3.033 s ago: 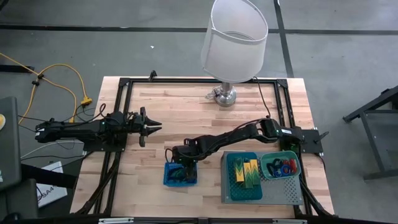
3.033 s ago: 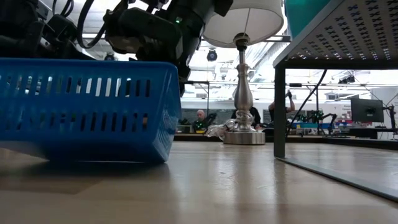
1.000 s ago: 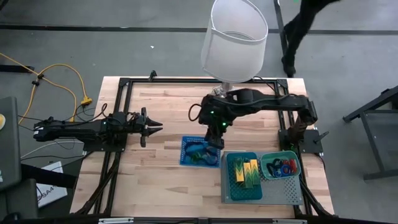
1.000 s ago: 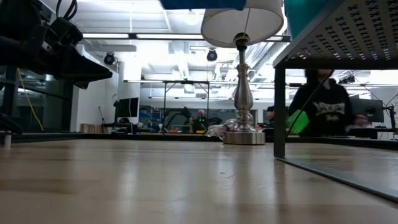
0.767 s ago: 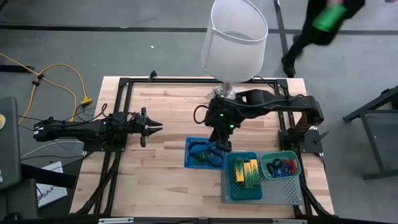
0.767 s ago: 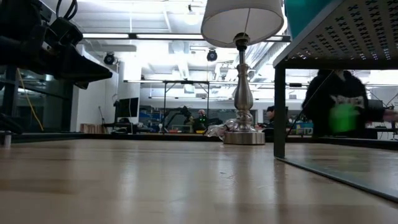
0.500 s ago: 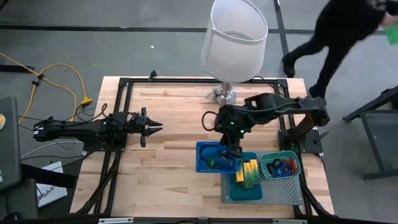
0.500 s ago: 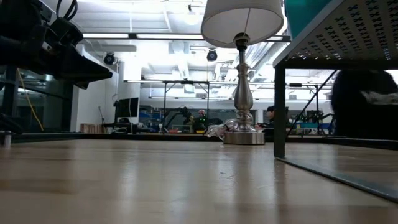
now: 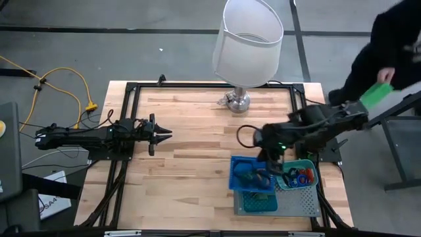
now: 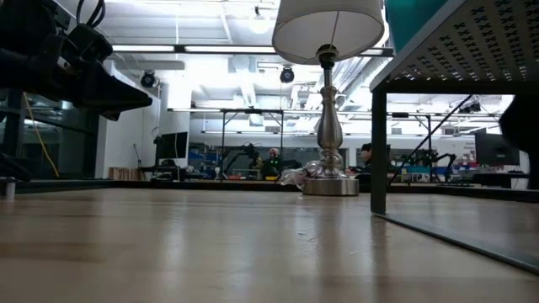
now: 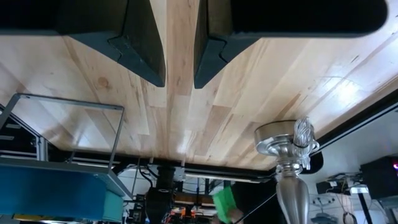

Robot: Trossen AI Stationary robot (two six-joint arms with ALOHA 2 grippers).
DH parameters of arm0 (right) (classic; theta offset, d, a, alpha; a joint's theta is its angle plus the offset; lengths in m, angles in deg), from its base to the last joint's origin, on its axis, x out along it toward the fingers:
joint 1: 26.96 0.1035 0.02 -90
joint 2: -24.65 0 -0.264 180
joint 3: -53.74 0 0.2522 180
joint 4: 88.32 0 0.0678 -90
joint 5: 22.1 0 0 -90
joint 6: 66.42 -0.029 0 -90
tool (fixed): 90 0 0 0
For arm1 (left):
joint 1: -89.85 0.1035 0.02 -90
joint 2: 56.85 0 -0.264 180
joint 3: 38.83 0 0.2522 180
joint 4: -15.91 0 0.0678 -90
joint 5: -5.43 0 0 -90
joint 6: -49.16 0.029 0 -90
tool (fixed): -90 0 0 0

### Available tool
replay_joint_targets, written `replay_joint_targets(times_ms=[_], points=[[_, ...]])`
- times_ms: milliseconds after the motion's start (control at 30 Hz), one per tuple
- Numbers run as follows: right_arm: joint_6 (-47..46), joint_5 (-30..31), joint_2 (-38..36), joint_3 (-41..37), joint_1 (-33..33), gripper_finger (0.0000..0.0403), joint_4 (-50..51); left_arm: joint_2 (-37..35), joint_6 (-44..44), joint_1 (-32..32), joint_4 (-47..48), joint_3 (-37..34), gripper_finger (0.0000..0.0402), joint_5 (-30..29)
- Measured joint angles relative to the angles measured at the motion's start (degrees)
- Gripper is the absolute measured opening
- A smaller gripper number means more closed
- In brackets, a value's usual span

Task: Pick & Place Office Desk Supplies
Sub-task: Put the blue bin on the shelf

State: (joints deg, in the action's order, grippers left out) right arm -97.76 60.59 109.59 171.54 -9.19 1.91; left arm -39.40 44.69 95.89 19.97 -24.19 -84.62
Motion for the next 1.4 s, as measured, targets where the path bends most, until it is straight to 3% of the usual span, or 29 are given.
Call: replay_joint_targets(times_ms=[233,433,800,1400], points=[[-11.0,3.0,-12.8,-14.7,6.4,0.0004,-6.2,0.0,0.0,0.0,-0.2,0.0,0.0079,0.0],[-18.4,6.0,-20.4,-21.1,13.0,0.0004,-7.8,0.0,0.0,0.0,-0.2,0.0,0.0079,0.0],[-28.4,11.7,-22.9,-22.5,26.5,0.0004,-6.0,0.0,0.0,0.0,-0.2,0.0,0.0079,0.0],[-47.4,21.7,-23.6,-22.3,42.7,0.0004,-0.9,0.0,0.0,0.0,-0.2,0.0,0.0079,0.0]])
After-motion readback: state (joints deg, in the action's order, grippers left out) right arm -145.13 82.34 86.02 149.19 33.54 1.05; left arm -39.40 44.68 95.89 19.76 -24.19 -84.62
